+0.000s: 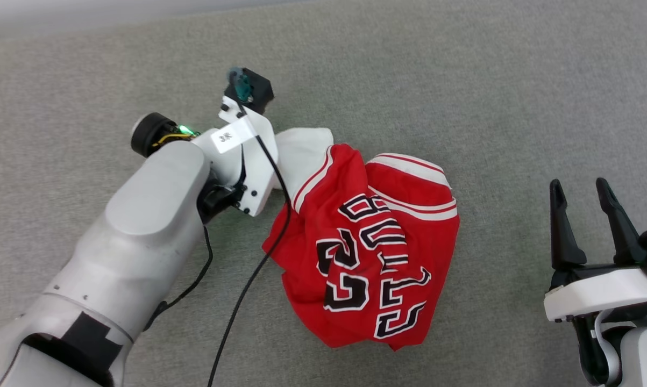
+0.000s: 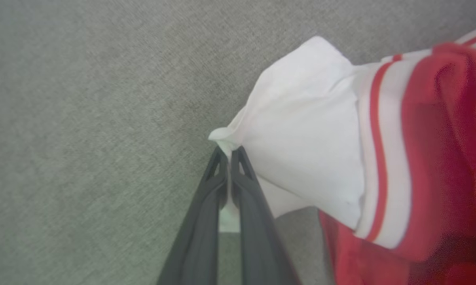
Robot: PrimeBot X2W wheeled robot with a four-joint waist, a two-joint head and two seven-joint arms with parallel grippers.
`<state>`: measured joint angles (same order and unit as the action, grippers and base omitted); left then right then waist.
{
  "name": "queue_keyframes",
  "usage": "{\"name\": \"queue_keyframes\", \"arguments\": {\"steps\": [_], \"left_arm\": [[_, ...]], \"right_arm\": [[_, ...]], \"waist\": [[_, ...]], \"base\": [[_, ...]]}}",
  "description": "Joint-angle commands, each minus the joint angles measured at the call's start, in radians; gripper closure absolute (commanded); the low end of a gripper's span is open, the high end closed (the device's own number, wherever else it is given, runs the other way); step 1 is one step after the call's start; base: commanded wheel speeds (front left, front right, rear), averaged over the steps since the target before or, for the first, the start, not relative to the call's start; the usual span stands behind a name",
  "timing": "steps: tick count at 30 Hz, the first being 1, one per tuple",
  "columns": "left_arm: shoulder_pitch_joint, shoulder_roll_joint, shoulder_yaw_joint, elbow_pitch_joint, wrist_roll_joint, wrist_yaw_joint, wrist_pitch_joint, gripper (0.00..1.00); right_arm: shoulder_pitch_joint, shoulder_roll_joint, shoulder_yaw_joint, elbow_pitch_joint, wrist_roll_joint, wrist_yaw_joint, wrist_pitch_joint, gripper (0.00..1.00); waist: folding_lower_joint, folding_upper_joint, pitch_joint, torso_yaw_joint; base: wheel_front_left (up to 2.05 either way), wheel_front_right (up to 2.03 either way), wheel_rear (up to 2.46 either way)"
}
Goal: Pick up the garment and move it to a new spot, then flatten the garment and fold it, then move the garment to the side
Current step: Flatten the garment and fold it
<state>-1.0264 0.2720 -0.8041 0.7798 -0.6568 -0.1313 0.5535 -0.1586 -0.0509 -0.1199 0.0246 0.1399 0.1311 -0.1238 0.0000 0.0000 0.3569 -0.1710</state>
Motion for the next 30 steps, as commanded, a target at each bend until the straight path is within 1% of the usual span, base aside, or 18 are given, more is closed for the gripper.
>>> {"name": "queue_keyframes", "arguments": {"steps": [1, 2, 3, 6, 10, 14, 17, 19, 21, 24, 27, 30], "left_arm": [[0.002, 0.018, 0.008, -0.005, 0.006, 0.001, -0.038, 1.0], [0.001, 0.035, 0.025, -0.035, 0.009, 0.008, -0.11, 1.0], [0.01, 0.044, 0.037, -0.052, 0.001, 0.013, -0.128, 1.0], [0.047, 0.09, 0.064, -0.104, -0.007, 0.04, -0.164, 1.0], [0.133, 0.168, 0.104, -0.213, -0.027, 0.094, -0.194, 1.0], [0.29, 0.243, 0.157, -0.353, -0.073, 0.176, -0.218, 1.0], [0.428, 0.296, 0.198, -0.461, -0.113, 0.247, -0.23, 1.0], [0.523, 0.318, 0.223, -0.523, -0.144, 0.291, -0.24, 1.0], [0.616, 0.336, 0.253, -0.574, -0.178, 0.336, -0.254, 1.0], [0.748, 0.349, 0.278, -0.621, -0.225, 0.386, -0.268, 1.0], [0.846, 0.345, 0.295, -0.649, -0.267, 0.414, -0.278, 1.0], [0.923, 0.326, 0.301, -0.647, -0.29, 0.427, -0.306, 1.0]], "right_arm": [[0.008, 0.001, -0.006, 0.001, -0.006, -0.001, 0.003, 0.0], [0.022, 0.001, -0.015, 0.001, -0.009, -0.001, 0.012, 0.0], [0.027, 0.001, -0.017, 0.0, -0.011, -0.001, 0.017, 0.0], [0.04, 0.001, -0.022, 0.002, -0.015, -0.001, 0.027, 0.0], [0.067, 0.001, -0.035, 0.001, -0.019, -0.001, 0.04, 0.0], [0.102, 0.001, -0.055, -0.007, -0.018, -0.001, 0.053, 0.0], [0.128, 0.001, -0.065, -0.017, -0.018, -0.001, 0.068, 0.0], [0.141, 0.001, -0.068, -0.024, -0.018, -0.001, 0.078, 0.0], [0.152, 0.001, -0.066, -0.032, -0.022, -0.001, 0.087, 0.0], [0.169, 0.001, -0.066, -0.042, -0.026, -0.001, 0.1, 0.0], [0.186, 0.001, -0.061, -0.052, -0.027, -0.001, 0.113, 0.0], [0.203, 0.001, -0.057, -0.062, -0.028, -0.001, 0.124, 0.0]], "waist": [[0.0, 0.0, -0.033, 0.024], [0.0, 0.0, -0.072, 0.053], [0.0, 0.0, -0.086, 0.063], [0.0, 0.0, -0.125, 0.089], [0.0, 0.0, -0.177, 0.122], [0.0, 0.0, -0.219, 0.157], [0.0, 0.0, -0.242, 0.182], [0.0, 0.0, -0.254, 0.196], [0.0, 0.0, -0.267, 0.204], [0.0, 0.0, -0.28, 0.215], [0.0, 0.0, -0.297, 0.22], [0.0, 0.0, -0.316, 0.22]], "base": [[0.0, 0.0, 0.0], [0.0, 0.0, 0.0], [0.0, 0.0, 0.0], [0.0, 0.0, 0.0], [0.0, 0.0, 0.0], [0.0, 0.0, 0.0], [0.0, 0.0, 0.0], [0.0, 0.0, 0.0], [0.0, 0.0, 0.0], [0.0, 0.0, 0.0], [0.0, 0.0, 0.0], [0.0, 0.0, 0.0]]}}
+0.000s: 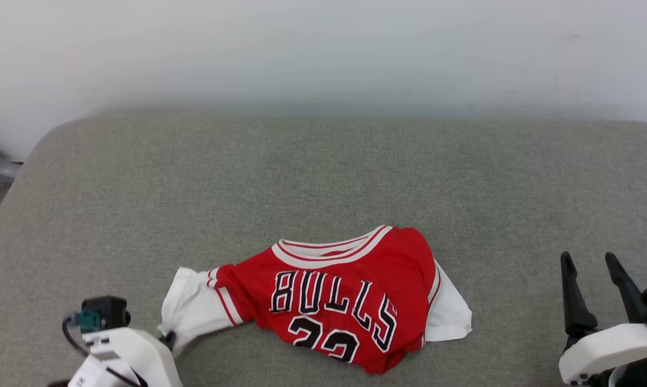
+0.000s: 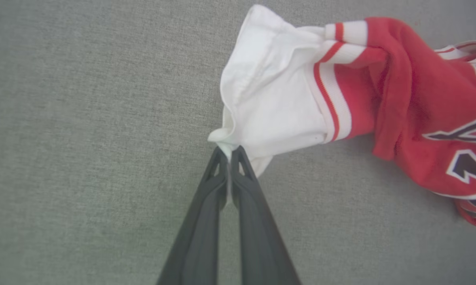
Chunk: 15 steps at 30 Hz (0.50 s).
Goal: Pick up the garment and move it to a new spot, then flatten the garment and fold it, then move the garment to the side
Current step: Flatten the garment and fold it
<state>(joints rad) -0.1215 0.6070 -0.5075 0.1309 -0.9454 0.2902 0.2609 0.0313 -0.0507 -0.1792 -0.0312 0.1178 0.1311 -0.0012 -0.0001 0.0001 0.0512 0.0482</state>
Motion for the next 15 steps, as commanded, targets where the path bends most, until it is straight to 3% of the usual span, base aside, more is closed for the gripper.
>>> {"name": "queue_keyframes", "arguments": {"steps": [1, 3, 4, 5, 6, 15], "left_arm": [[0.036, -0.022, 0.011, 0.005, -0.014, 0.009, -0.029, 1.0], [0.07, -0.041, 0.016, 0.017, -0.024, 0.01, -0.057, 1.0], [0.081, -0.054, 0.023, 0.02, -0.03, 0.009, -0.079, 0.74], [0.087, -0.063, 0.026, 0.024, -0.029, 0.007, -0.101, 0.23], [0.092, -0.07, 0.029, 0.027, -0.023, 0.005, -0.124, 0.0], [0.077, -0.102, 0.068, 0.013, 0.06, -0.014, -0.363, 0.0]], "right_arm": [[0.018, 0.001, 0.005, -0.008, -0.006, -0.001, 0.007, 0.0], [0.028, 0.001, 0.009, -0.014, -0.005, -0.001, 0.016, 0.0], [0.034, 0.001, 0.01, -0.017, -0.003, -0.001, 0.019, 0.0], [0.038, 0.001, 0.01, -0.02, -0.002, -0.001, 0.022, 0.0], [0.042, 0.001, 0.009, -0.024, -0.002, -0.001, 0.026, 0.0], [0.064, 0.001, 0.01, -0.049, 0.005, -0.001, 0.049, 0.0]], "waist": [[0.0001, -0.0001, -0.018, -0.001], [0.0001, -0.0001, -0.03, -0.006], [0.0001, -0.0001, -0.034, -0.008], [0.0001, -0.0001, -0.039, -0.009], [0.0001, -0.0001, -0.044, -0.01], [0.0001, -0.0001, -0.063, -0.015]], "base": [[0.0, 0.0, 0.0], [0.0, 0.0, 0.0], [0.0, 0.0, 0.0], [0.0, 0.0, 0.0], [0.0, 0.0, 0.0], [0.0, 0.0, 0.0]]}}
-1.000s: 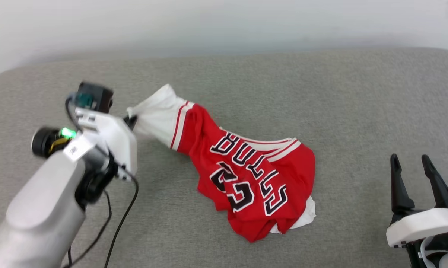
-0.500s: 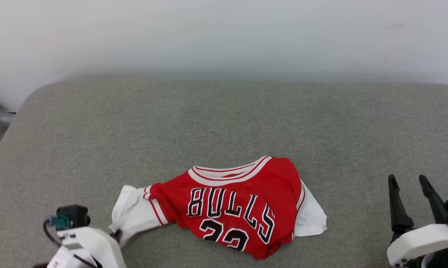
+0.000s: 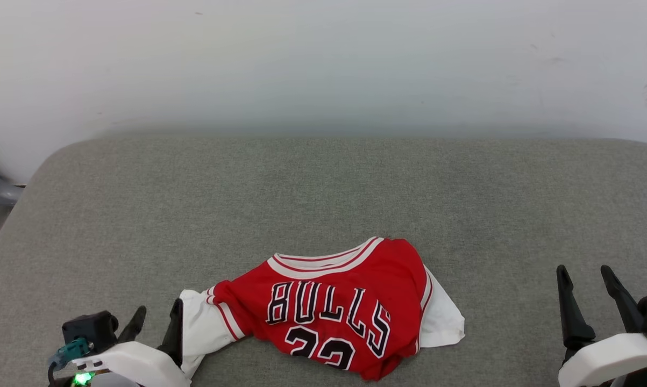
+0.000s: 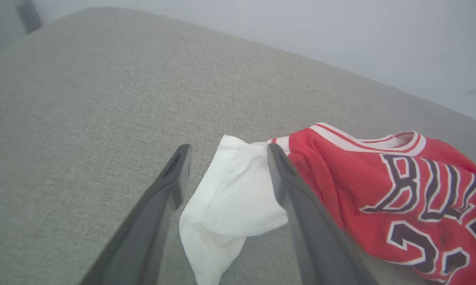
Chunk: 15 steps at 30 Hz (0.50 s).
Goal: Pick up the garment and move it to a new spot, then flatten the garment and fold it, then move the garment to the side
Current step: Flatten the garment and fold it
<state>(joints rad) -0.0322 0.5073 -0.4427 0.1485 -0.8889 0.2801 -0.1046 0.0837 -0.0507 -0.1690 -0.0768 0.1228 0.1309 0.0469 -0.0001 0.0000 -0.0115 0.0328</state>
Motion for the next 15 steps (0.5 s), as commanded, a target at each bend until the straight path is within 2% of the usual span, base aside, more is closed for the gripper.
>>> {"name": "queue_keyframes", "arguments": {"steps": [1, 4, 8, 12, 15], "left_arm": [[-0.017, -0.002, 0.007, -0.009, 0.016, -0.008, -0.028, 0.0], [-0.033, -0.013, 0.011, -0.033, 0.06, -0.019, -0.109, 0.0], [-0.052, -0.025, 0.015, -0.069, 0.151, -0.032, -0.154, 0.0], [-0.067, -0.043, 0.017, -0.11, 0.24, -0.039, -0.161, 0.0], [-0.078, -0.065, 0.018, -0.138, 0.288, -0.044, -0.162, 0.0]], "right_arm": [[0.014, 0.001, 0.0, -0.005, 0.002, 0.0, 0.003, 0.0], [0.021, 0.001, -0.005, 0.006, 0.038, 0.0, 0.028, 0.0], [0.026, 0.001, -0.012, 0.023, 0.074, 0.0, 0.078, 0.0], [0.034, 0.001, -0.015, 0.053, 0.086, 0.0, 0.199, 0.0], [0.028, 0.001, -0.003, 0.068, 0.088, 0.0, 0.331, 0.0]], "waist": [[0.0001, 0.0, -0.002, 0.0], [0.0001, 0.0, -0.005, 0.001], [0.0001, 0.0, -0.005, 0.007], [0.0001, 0.0, 0.003, 0.026], [0.0001, 0.0, 0.022, 0.048]], "base": [[0.0, 0.0, 0.0], [0.0, 0.0, 0.0], [0.0, 0.0, 0.0], [0.0, 0.0, 0.0], [0.0, 0.0, 0.0]]}}
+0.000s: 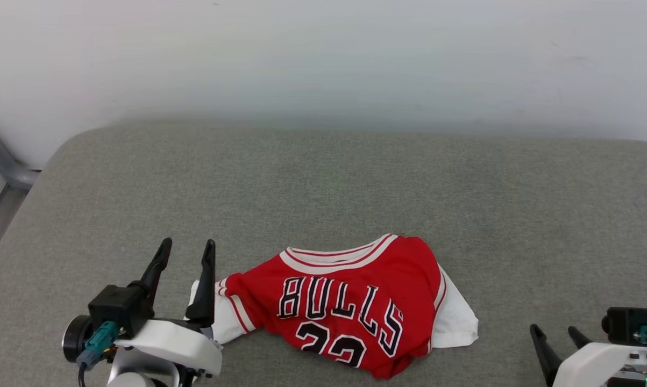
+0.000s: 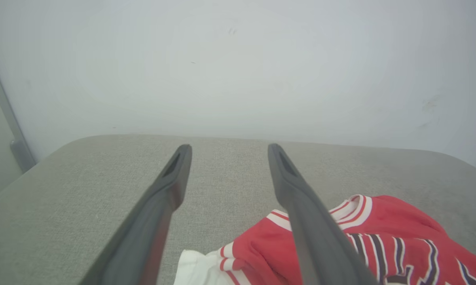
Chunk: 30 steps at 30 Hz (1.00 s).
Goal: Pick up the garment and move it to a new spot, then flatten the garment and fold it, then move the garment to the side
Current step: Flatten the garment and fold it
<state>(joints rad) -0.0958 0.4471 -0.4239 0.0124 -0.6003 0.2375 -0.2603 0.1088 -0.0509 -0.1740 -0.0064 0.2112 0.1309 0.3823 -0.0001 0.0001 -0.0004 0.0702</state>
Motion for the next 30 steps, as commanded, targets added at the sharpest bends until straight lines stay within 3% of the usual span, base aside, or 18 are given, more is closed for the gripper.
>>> {"name": "queue_keyframes", "arguments": {"steps": [1, 8, 21, 22, 23, 24, 30], "left_arm": [[-0.019, -0.008, -0.005, -0.011, 0.016, -0.01, -0.006, 0.0], [-0.066, -0.048, -0.017, -0.03, 0.074, -0.046, -0.006, 0.0], [-0.127, -0.108, 0.026, -0.009, 0.138, -0.114, -0.006, 0.0], [-0.127, -0.113, 0.03, -0.006, 0.142, -0.116, -0.006, 0.0], [-0.125, -0.116, 0.035, -0.004, 0.143, -0.119, -0.006, 0.0], [-0.122, -0.12, 0.04, -0.001, 0.148, -0.121, -0.006, 0.0], [-0.094, -0.132, 0.075, 0.006, 0.162, -0.13, -0.006, 0.0]], "right_arm": [[-0.006, 0.001, 0.008, -0.004, -0.005, 0.0, 0.036, 0.0], [-0.084, -0.019, 0.103, -0.014, -0.026, 0.0, 0.265, 0.0], [-0.177, -0.089, 0.236, 0.147, 0.024, 0.0, 0.46, 0.0], [-0.17, -0.087, 0.241, 0.162, 0.034, 0.0, 0.479, 0.1], [-0.166, -0.086, 0.245, 0.17, 0.041, 0.0, 0.493, 0.62], [-0.166, -0.085, 0.248, 0.171, 0.051, 0.0, 0.499, 1.0], [-0.247, -0.12, 0.212, 0.091, 0.042, -0.001, 0.432, 1.0]], "waist": [[0.0001, -0.0001, 0.021, 0.021], [0.0001, -0.0001, 0.1, 0.088], [0.0001, -0.0001, 0.183, 0.149], [0.0001, -0.0001, 0.184, 0.15], [0.0001, -0.0001, 0.184, 0.15], [0.0001, -0.0001, 0.183, 0.148], [0.0001, -0.0001, 0.162, 0.12]], "base": [[0.0, 0.0, 0.0], [0.0, 0.0, 0.0], [0.0, 0.0, 0.0], [0.0, 0.0, 0.0], [0.0, 0.0, 0.0], [0.0, 0.0, 0.0], [0.0, 0.0, 0.0]]}}
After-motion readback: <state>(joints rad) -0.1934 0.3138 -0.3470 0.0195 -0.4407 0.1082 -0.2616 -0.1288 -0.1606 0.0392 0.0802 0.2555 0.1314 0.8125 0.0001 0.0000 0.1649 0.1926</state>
